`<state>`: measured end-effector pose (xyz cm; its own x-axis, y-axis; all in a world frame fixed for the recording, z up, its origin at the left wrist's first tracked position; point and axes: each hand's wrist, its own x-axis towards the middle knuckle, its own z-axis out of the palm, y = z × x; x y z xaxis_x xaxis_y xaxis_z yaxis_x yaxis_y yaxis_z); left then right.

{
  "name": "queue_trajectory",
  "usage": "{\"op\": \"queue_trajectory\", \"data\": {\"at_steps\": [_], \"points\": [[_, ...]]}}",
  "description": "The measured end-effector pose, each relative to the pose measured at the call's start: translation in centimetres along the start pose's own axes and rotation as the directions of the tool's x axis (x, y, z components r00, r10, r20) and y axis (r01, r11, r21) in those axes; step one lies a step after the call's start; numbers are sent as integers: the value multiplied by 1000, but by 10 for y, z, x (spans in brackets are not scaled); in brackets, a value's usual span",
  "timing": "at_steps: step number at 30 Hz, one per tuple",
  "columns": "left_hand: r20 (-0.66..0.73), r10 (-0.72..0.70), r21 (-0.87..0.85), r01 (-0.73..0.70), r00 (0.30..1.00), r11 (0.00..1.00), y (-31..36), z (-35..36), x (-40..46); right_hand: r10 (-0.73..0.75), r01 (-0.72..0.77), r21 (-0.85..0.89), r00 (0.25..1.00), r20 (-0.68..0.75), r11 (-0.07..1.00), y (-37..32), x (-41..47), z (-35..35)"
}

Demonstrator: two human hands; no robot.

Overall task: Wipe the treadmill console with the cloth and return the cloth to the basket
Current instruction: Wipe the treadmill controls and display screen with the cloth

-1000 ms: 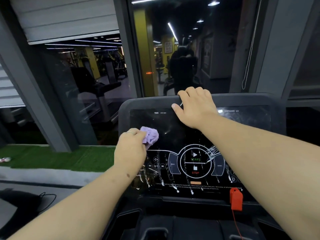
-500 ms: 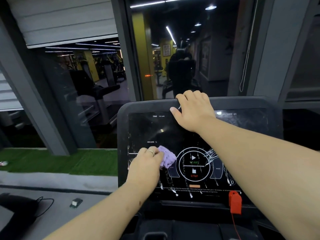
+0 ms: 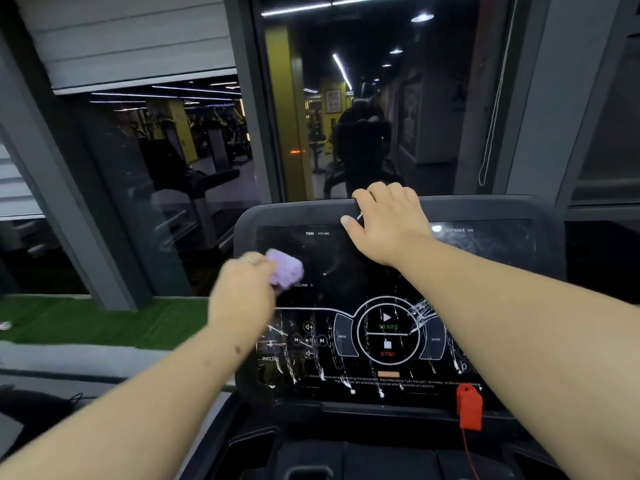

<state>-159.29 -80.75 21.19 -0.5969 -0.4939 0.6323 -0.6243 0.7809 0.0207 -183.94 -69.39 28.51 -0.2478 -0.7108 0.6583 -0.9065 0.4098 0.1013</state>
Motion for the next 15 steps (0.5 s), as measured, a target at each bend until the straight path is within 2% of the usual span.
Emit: {"op": "queue_trajectory", "data": {"at_steps": [1,3,6,9,13,15], "points": [[-41,-50,4,50,998,999,-12,-3,7,0,0,-5,1000,-1,1000,0,0,0],[-32,-90,14,90,995,996,-15,3,-3,2,-2,-11,1000,-1,1000,0,0,1],[31,-29,-18,30,999,999,2,17,-43,5,-5,-14,1000,-7,1000,-1,0,1],[87,18,20,-20,996,1000,-18,13,-32,8,-7,-17,1000,6,1000,-1,0,1],[-55,-141,-38,139,989,990,-30,7,-13,1,0,-19,1000,23,1000,-1,1,-2],[-38,-135,-72,132,990,989,-17,13,-31,3,-2,-20,999,33,1000,-2,0,-2]]}}
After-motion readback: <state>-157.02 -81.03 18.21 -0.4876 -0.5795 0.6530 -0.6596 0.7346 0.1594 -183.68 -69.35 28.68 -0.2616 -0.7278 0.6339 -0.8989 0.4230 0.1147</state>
